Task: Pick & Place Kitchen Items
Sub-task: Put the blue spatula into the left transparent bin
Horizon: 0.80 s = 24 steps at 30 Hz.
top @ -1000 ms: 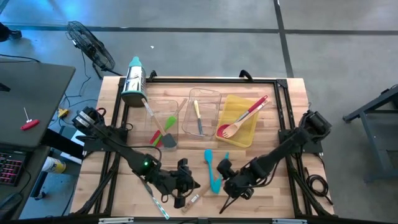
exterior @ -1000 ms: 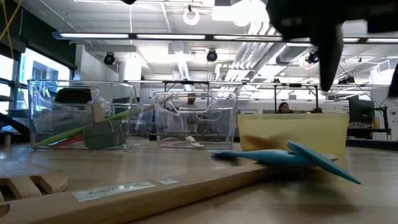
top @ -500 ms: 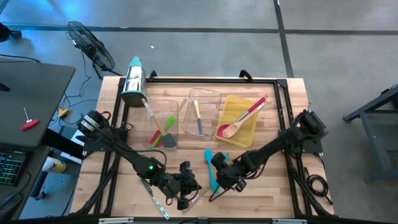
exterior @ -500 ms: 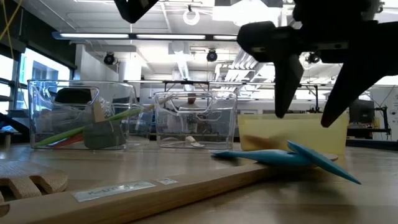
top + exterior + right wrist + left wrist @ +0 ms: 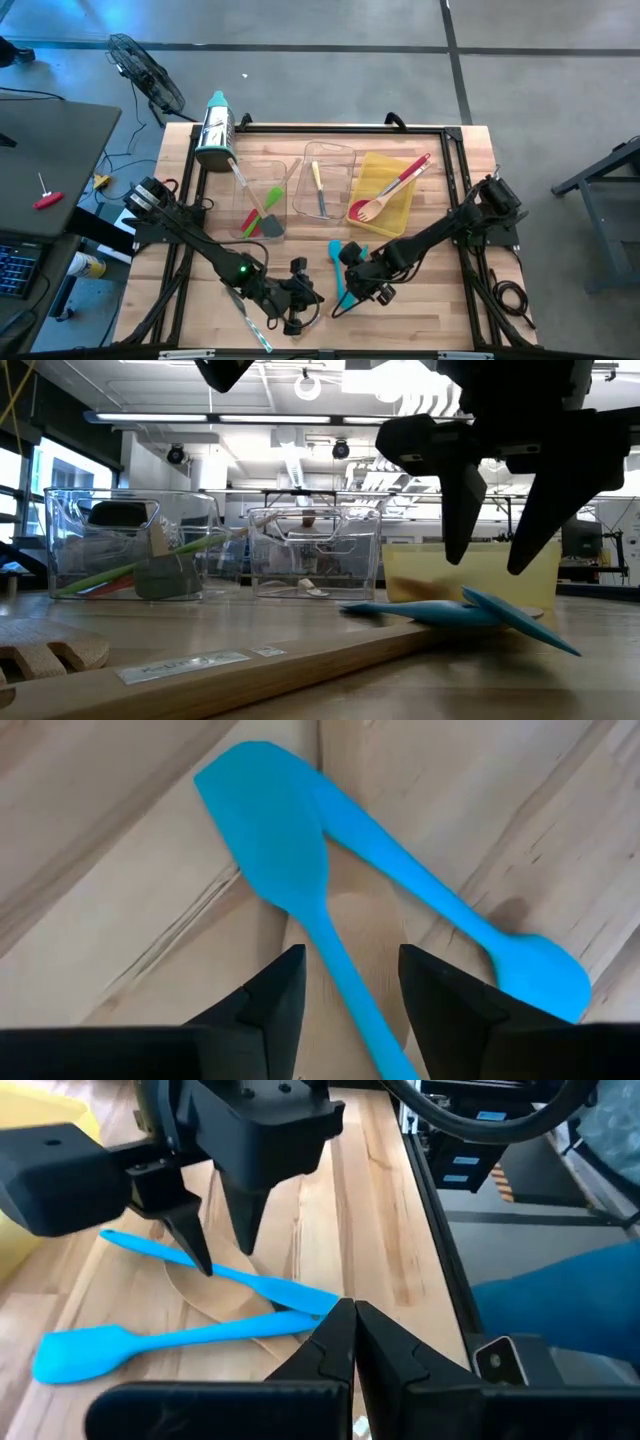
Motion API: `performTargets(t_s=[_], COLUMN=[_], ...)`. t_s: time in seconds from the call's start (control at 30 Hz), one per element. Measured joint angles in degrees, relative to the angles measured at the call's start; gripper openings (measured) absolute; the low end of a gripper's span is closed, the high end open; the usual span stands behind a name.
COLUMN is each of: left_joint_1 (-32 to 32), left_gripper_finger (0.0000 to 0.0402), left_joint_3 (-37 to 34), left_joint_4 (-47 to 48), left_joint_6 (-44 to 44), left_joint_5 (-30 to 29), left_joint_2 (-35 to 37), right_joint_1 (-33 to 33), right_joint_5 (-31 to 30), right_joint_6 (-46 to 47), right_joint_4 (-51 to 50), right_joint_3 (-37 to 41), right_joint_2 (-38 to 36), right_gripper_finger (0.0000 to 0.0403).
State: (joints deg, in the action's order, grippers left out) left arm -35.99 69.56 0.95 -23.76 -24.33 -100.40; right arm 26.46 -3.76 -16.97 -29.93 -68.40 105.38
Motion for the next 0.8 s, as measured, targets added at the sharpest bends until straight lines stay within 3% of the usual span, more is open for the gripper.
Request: performTargets(t_s=[0.8], left_joint_1=[0.02], left_gripper_finger=[0.0003], left_joint_3=[0.0], left_joint_4=[0.1], left_joint_6=[1.01], left_joint_5=[-0.76], left_joint_2=[0.0], right_joint_1=[-1.35], right_joint_5=[2.67], right_joint_6=[-1.11], right_joint_4=[0.68], right_joint_3=[-0.02], right_joint_2=[2.92], right_gripper_finger=[0.0152])
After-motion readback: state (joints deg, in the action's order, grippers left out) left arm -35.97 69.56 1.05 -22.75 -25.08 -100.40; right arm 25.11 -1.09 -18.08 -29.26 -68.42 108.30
